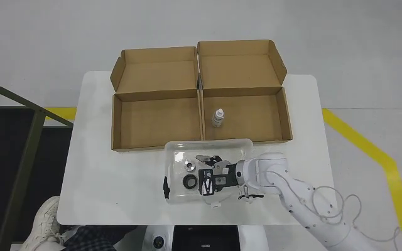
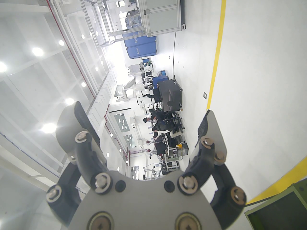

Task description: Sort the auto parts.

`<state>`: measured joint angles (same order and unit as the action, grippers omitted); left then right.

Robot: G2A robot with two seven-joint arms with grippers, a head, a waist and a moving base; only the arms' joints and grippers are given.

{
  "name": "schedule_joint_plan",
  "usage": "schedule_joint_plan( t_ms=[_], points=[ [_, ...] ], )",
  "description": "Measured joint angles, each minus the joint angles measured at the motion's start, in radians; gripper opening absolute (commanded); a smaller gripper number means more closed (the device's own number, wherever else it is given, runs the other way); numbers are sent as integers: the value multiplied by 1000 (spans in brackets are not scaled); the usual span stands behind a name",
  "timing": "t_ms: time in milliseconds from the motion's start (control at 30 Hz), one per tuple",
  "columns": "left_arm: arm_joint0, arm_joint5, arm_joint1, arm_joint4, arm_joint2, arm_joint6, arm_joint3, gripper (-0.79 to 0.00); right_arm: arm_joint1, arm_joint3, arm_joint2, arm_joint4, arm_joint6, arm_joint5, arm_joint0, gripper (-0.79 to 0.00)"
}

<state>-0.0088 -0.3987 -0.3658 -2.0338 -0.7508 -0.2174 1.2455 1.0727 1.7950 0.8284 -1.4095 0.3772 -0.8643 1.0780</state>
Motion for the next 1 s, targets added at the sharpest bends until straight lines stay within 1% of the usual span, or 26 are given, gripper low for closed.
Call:
schedule_joint_plan(
  t_ms=[367, 433, 500, 667, 767, 933, 1000],
  points=[
    [0, 0, 0, 0, 0, 0, 0, 0, 11, 3, -43, -10, -28, -23, -17, -259],
    [0, 0, 0, 0, 0, 0, 0, 0, 15, -1, -51, -10, -30, -21, -25, -268],
    [0, 0, 0, 0, 0, 0, 0, 0, 19, -6, -59, -8, -32, -20, -33, -259],
    [0, 0, 0, 0, 0, 0, 0, 0, 28, -19, -82, -9, -30, -20, -49, -286],
    [0, 0, 0, 0, 0, 0, 0, 0, 32, -30, -92, -8, -31, -21, -56, -311],
    [0, 0, 0, 0, 0, 0, 0, 0, 36, -40, -104, -12, -36, -25, -60, -394],
    [0, 0, 0, 0, 0, 0, 0, 0, 38, -42, -109, -15, -38, -26, -62, -394]
  ],
)
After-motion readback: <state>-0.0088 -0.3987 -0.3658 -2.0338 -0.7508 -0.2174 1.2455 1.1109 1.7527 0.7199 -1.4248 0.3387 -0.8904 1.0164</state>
